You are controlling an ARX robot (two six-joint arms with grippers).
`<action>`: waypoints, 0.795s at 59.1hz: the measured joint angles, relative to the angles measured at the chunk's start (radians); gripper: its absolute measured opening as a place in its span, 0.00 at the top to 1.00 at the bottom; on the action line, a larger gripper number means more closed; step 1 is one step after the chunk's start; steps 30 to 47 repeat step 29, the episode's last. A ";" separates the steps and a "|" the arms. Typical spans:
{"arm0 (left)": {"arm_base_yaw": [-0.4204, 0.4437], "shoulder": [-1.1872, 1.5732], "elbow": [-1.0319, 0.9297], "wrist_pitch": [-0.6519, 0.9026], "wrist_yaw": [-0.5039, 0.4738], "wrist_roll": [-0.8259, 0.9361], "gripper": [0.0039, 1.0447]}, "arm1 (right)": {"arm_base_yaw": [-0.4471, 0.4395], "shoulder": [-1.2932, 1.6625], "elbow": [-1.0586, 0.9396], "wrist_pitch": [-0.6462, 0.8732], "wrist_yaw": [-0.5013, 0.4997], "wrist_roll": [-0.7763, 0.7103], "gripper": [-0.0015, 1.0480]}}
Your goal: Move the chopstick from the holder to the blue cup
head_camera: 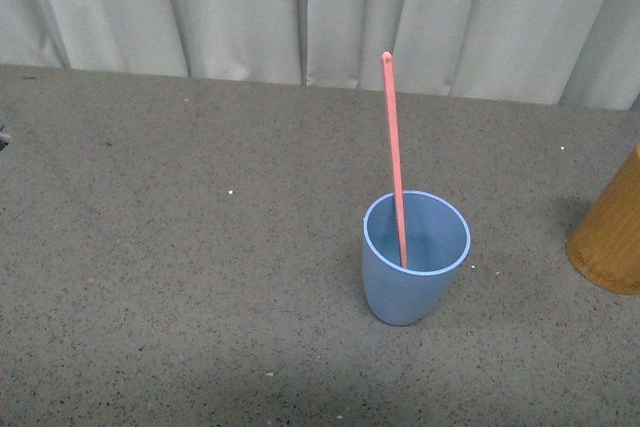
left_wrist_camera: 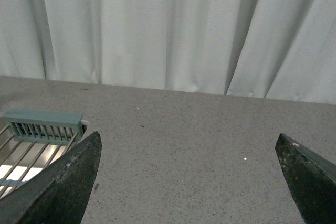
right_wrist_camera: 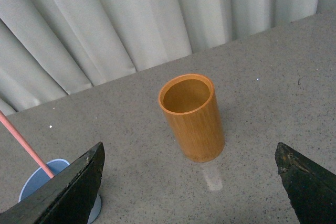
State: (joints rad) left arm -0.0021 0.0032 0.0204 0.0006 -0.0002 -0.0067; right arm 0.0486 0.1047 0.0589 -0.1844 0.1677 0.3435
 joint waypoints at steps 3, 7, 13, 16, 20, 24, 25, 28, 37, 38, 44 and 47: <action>0.000 0.000 0.000 0.000 0.000 0.000 0.06 | 0.000 0.000 0.000 0.000 0.000 0.000 0.09; 0.000 0.000 0.000 0.000 0.000 0.000 0.06 | 0.000 0.000 0.000 0.000 0.000 0.000 0.09; 0.000 0.000 0.000 0.000 0.000 0.000 0.06 | 0.000 0.000 0.000 0.000 0.000 0.000 0.09; 0.000 0.000 0.000 0.000 0.000 0.000 0.06 | 0.000 0.000 0.000 0.000 0.000 0.000 0.09; 0.000 0.000 0.000 0.000 0.000 0.000 0.06 | 0.000 0.000 0.000 0.000 0.000 0.000 0.09; 0.000 0.000 0.000 0.000 0.000 0.000 0.06 | 0.000 0.000 0.000 0.000 0.000 0.000 0.09; 0.000 0.000 0.000 0.000 0.000 0.000 0.06 | 0.000 0.000 0.000 0.000 0.000 0.000 0.09; 0.000 0.000 0.000 0.000 0.000 0.000 0.06 | 0.000 0.000 0.000 0.000 0.000 0.000 0.09; 0.000 0.000 0.000 0.000 0.000 0.000 0.06 | 0.000 0.000 0.000 0.000 0.000 0.000 0.09; 0.000 0.000 0.000 0.000 0.000 0.000 0.06 | 0.000 0.000 0.000 0.000 0.000 0.000 0.09; 0.000 0.000 0.000 0.000 0.000 0.000 0.06 | 0.000 0.000 0.000 0.000 0.000 0.000 0.09; 0.000 0.000 0.000 0.000 0.000 0.000 0.06 | 0.000 0.000 0.000 0.000 0.000 0.000 0.09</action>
